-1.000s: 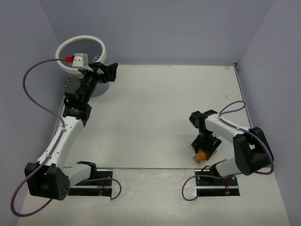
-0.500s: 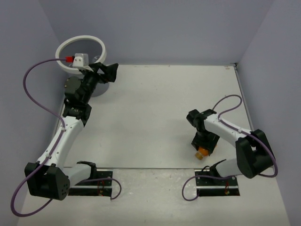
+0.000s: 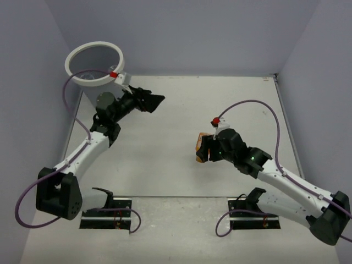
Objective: Put the plastic bottles in the bin
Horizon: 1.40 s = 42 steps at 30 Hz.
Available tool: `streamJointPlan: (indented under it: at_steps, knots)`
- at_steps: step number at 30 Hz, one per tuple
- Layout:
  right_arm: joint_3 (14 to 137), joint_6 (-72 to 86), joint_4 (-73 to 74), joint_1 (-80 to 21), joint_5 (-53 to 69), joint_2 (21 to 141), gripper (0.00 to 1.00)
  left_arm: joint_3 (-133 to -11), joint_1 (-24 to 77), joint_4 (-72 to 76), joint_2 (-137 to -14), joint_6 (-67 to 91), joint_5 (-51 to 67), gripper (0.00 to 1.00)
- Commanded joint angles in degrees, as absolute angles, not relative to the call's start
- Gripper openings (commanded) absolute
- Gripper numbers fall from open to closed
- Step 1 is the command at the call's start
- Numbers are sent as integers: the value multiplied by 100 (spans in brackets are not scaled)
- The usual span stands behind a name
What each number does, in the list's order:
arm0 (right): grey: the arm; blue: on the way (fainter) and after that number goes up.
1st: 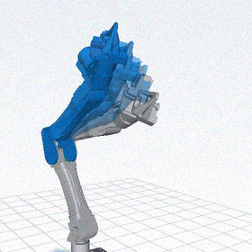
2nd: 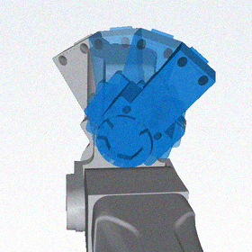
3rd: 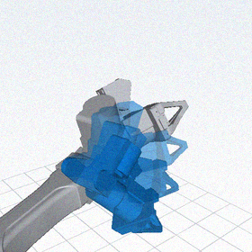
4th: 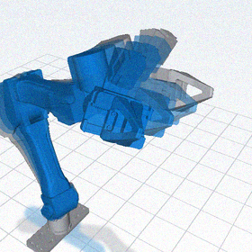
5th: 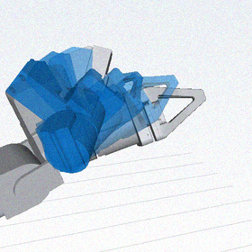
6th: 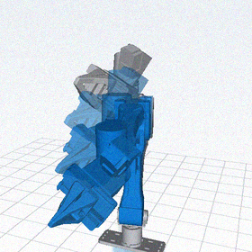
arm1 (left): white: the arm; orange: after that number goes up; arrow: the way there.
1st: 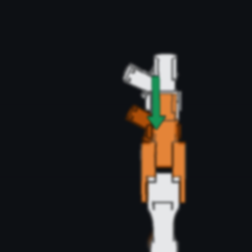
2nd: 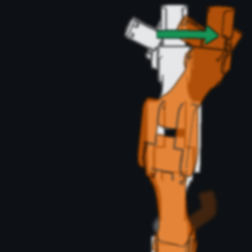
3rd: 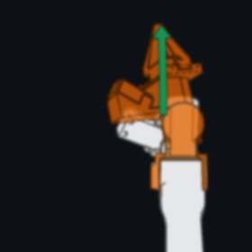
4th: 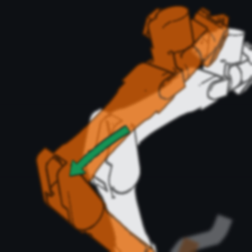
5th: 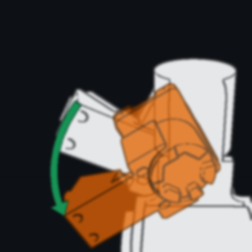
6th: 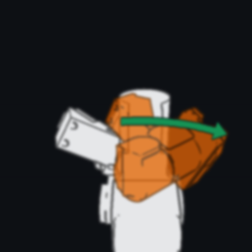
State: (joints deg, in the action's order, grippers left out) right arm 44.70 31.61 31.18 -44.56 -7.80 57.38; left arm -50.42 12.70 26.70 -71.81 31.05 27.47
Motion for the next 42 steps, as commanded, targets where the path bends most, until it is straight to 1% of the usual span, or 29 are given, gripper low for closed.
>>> streamJointPlan:
  at_steps: [1,2,4,5,11,17,23,25,26,27,28,29,30,31,33,34,35,36,37,38,39,42]
  knots:
    - [3651,2274,131,-4482,479,4923,0,-4858,2186,3269,-7443,3235,3893,100]
    - [3519,2205,-341,-4482,742,4866,0,-4838,2427,3302,-7499,3190,4068,100]
    - [3538,1971,-537,-4475,1360,4923,0,-4763,2731,3393,-7532,3279,4402,100]
    - [3598,1925,-527,-4482,1434,4971,0,-4699,2873,3453,-7527,3339,4453,100]
    - [3227,1977,-1466,-4474,2426,4754,0,-3912,3403,4152,-7250,3769,4313,100]
    - [3264,2015,-1447,-4482,2616,4682,0,-3902,3691,3774,-7111,3651,3985,100]
    - [3325,2033,-1374,-4482,2505,4807,0,-3946,4010,3788,-7031,3582,4027,100]
    - [3351,2001,-1411,-4482,2533,4819,0,-3952,4047,3777,-7031,3565,4012,98]
    - [3357,2001,-1426,-4482,2562,4828,0,-3958,4063,3768,-7031,3571,3991,95]
    - [3357,2002,-1433,-4482,2597,4836,0,-3964,4069,3760,-7029,3579,3968,88]
    - [3355,2023,-1428,-4482,2606,4839,0,-3968,4069,3749,-7023,3586,3949,74]
    - [3345,2030,-1403,-4481,2584,4824,0,-3983,4069,3727,-7021,3586,3918,63]
    - [3331,2030,-1349,-4474,2544,4814,0,-3991,4070,3690,-7013,3586,3872,49]
    - [3331,2030,-1289,-4480,2471,4784,0,-3997,4076,3666,-7001,3586,3811,38]
    - [3325,2030,-1220,-4482,2404,4740,2,-4019,4078,3552,-6957,3579,3658,22]
    - [3322,2030,-1174,-4482,2381,4709,13,-4039,4078,3483,-6930,3557,3583,14]
    - [3319,2041,-1105,-4482,2348,4669,33,-4068,4078,3417,-6902,3510,3520,8]
    - [3305,2082,-1027,-4482,2289,4641,52,-4095,4078,3376,-6879,3455,3470,3]
    - [3292,2123,-953,-4482,2192,4609,69,-4158,4077,3263,-6846,3366,3357,0]
    - [3279,2165,-887,-4482,2027,4567,86,-4286,4073,3019,-6792,3213,3130,0]
    - [3265,2211,-800,-4482,1865,4518,98,-4417,4069,2756,-6741,3067,2868,0]
    - [3255,2408,-326,-4482,1280,4311,99,-4916,4008,1897,-6664,2658,1899,0]
